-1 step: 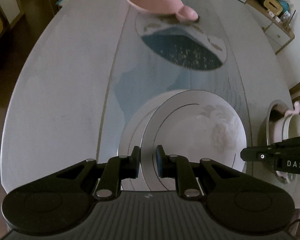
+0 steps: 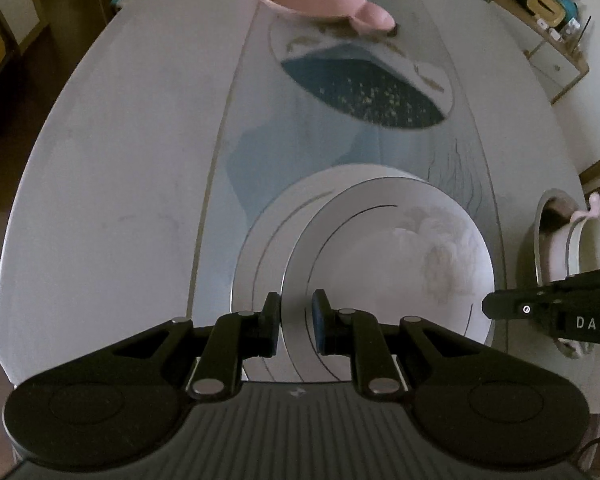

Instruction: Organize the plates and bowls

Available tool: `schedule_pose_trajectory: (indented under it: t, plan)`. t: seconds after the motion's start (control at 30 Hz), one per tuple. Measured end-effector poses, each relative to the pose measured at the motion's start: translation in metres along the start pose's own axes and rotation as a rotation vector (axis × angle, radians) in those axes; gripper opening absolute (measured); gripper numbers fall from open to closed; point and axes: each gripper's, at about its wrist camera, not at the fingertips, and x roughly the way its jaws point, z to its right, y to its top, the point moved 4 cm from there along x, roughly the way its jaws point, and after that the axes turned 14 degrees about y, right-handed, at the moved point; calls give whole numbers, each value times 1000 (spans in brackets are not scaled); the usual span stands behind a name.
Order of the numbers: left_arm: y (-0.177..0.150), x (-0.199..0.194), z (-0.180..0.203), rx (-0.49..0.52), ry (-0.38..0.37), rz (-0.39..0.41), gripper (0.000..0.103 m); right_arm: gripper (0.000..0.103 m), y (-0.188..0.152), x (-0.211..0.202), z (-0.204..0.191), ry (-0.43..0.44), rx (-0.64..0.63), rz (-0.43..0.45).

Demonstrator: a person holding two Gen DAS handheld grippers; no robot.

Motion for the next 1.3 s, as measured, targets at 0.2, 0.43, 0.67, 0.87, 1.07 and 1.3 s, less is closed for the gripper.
schedule_pose_trajectory:
  t: [0.2, 0.43, 0.67, 0.87, 1.07, 1.3]
  plan:
    - [-8, 8, 2, 19, 36, -5, 15, 6, -6, 8, 0, -5, -7, -10]
    - [-10, 14, 5, 35, 49, -4, 15, 6, -1, 20, 4, -15, 0, -23]
    - [-9, 15, 4, 27, 42, -8, 15, 7, 3, 22, 8, -15, 12, -23]
    - [-6, 15, 2, 33, 28, -27, 15, 15, 7, 21, 5, -18, -3, -41]
    - [-5, 10, 0, 35, 29, -8, 15, 23, 11, 16, 2, -34, -33, -35]
    - [-2, -7, -4, 40, 17, 27, 15, 27, 18, 1, -4, -40, -56, -5]
